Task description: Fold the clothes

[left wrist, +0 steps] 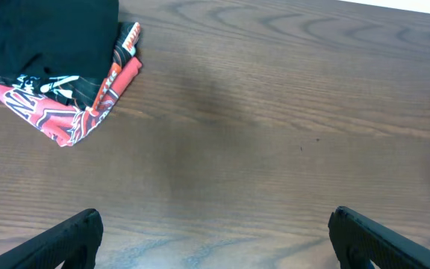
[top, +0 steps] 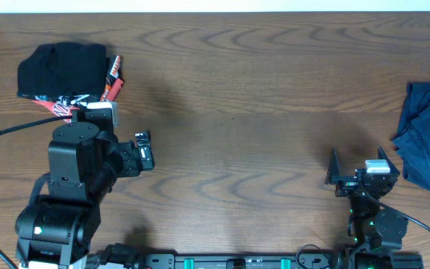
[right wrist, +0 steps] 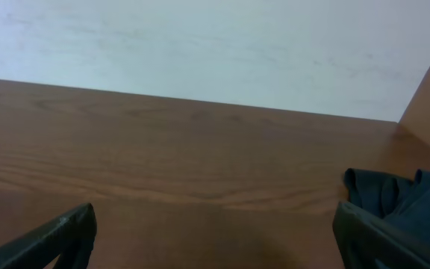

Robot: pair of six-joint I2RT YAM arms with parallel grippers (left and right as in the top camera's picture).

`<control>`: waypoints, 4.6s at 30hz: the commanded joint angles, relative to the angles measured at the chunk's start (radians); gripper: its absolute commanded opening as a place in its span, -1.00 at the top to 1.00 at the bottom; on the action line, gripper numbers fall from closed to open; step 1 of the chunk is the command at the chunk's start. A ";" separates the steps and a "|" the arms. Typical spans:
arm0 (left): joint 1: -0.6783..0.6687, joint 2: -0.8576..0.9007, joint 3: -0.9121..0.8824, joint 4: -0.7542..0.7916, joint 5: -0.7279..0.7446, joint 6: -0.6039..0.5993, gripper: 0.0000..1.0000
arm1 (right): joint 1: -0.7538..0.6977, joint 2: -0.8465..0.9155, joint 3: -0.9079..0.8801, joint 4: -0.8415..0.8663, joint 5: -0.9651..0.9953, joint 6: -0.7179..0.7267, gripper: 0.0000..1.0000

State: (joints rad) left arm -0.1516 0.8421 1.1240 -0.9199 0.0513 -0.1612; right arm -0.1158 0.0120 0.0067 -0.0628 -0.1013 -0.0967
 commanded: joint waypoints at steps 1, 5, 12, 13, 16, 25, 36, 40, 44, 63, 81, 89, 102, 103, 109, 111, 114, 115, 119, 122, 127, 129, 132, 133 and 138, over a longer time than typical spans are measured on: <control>0.000 0.000 -0.003 -0.003 -0.011 -0.013 -0.96 | -0.005 -0.007 -0.001 -0.004 0.003 -0.016 -0.99; 0.000 0.000 -0.003 -0.003 -0.011 -0.013 -0.96 | -0.005 -0.007 -0.001 -0.004 0.003 -0.016 -0.98; 0.000 0.000 -0.003 -0.003 -0.011 -0.013 -0.96 | -0.005 -0.007 -0.001 -0.004 0.003 -0.016 -0.98; 0.000 0.000 -0.003 -0.003 -0.011 -0.013 -0.96 | -0.005 -0.007 -0.001 -0.004 0.003 -0.016 -0.99; 0.000 0.000 -0.003 -0.003 -0.011 -0.013 -0.96 | -0.005 -0.007 -0.001 -0.004 0.003 -0.016 -0.99; 0.000 0.000 -0.003 -0.003 -0.011 -0.013 -0.96 | -0.005 -0.007 -0.001 -0.004 0.003 -0.016 -0.99; 0.003 -0.032 -0.013 -0.090 -0.069 0.041 -0.96 | -0.005 -0.007 -0.001 -0.004 0.003 -0.016 -0.98; 0.028 -0.101 -0.080 -0.088 -0.072 0.075 -0.96 | -0.005 -0.007 -0.001 -0.004 0.003 -0.016 -0.99; 0.068 -0.226 -0.216 -0.070 -0.071 0.075 -0.96 | -0.005 -0.007 -0.001 -0.004 0.003 -0.016 -0.99; 0.124 -0.788 -0.936 0.536 -0.072 0.129 -0.96 | -0.005 -0.007 -0.001 -0.004 0.003 -0.016 -0.99; 0.135 -0.841 -1.120 0.849 -0.060 0.247 -0.96 | -0.005 -0.007 -0.001 -0.005 0.003 -0.016 -0.99; 0.135 -0.840 -1.120 0.849 -0.060 0.247 -0.96 | -0.005 -0.007 -0.001 -0.004 0.003 -0.016 -0.99; 0.135 -0.838 -1.120 0.849 -0.060 0.247 -0.96 | -0.005 -0.007 -0.001 -0.004 0.003 -0.016 -0.99; 0.135 -0.838 -1.120 0.849 -0.060 0.247 -0.96 | -0.005 -0.007 -0.001 -0.004 0.003 -0.016 -0.98; 0.135 -0.838 -1.120 0.849 -0.060 0.247 -0.96 | -0.005 -0.007 -0.001 -0.004 0.003 -0.016 -0.98; 0.135 -0.838 -1.120 0.849 -0.060 0.247 -0.96 | -0.005 -0.007 -0.001 -0.004 0.003 -0.016 -0.98; 0.135 -0.838 -1.120 0.849 -0.060 0.247 -0.96 | -0.005 -0.007 -0.001 -0.004 0.003 -0.016 -0.99; 0.135 -0.838 -1.120 0.849 -0.060 0.247 -0.96 | -0.005 -0.007 -0.001 -0.004 0.003 -0.016 -0.99; 0.135 -0.838 -1.120 0.849 -0.060 0.247 -0.96 | -0.005 -0.007 -0.001 -0.004 0.003 -0.016 -0.98; 0.135 -0.838 -1.120 0.849 -0.060 0.247 -0.96 | -0.005 -0.007 -0.001 -0.005 0.003 -0.016 -0.98; 0.135 -0.838 -1.120 0.849 -0.060 0.247 -0.96 | -0.005 -0.007 -0.001 -0.004 0.003 -0.016 -0.99; 0.135 -0.838 -1.120 0.849 -0.060 0.247 -0.96 | -0.005 -0.007 -0.001 -0.004 0.003 -0.016 -0.98; 0.135 -0.838 -1.120 0.849 -0.060 0.247 -0.96 | -0.005 -0.007 -0.001 -0.004 0.003 -0.016 -0.99; 0.135 -0.838 -1.120 0.849 -0.060 0.247 -0.96 | -0.005 -0.007 -0.001 -0.004 0.003 -0.016 -0.99; 0.135 -0.838 -1.120 0.849 -0.060 0.247 -0.96 | -0.005 -0.007 -0.001 -0.004 0.003 -0.016 -0.98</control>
State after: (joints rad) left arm -0.0212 0.0109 0.0364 -0.0551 -0.0063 0.0792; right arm -0.1158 0.0113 0.0067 -0.0628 -0.0998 -0.0994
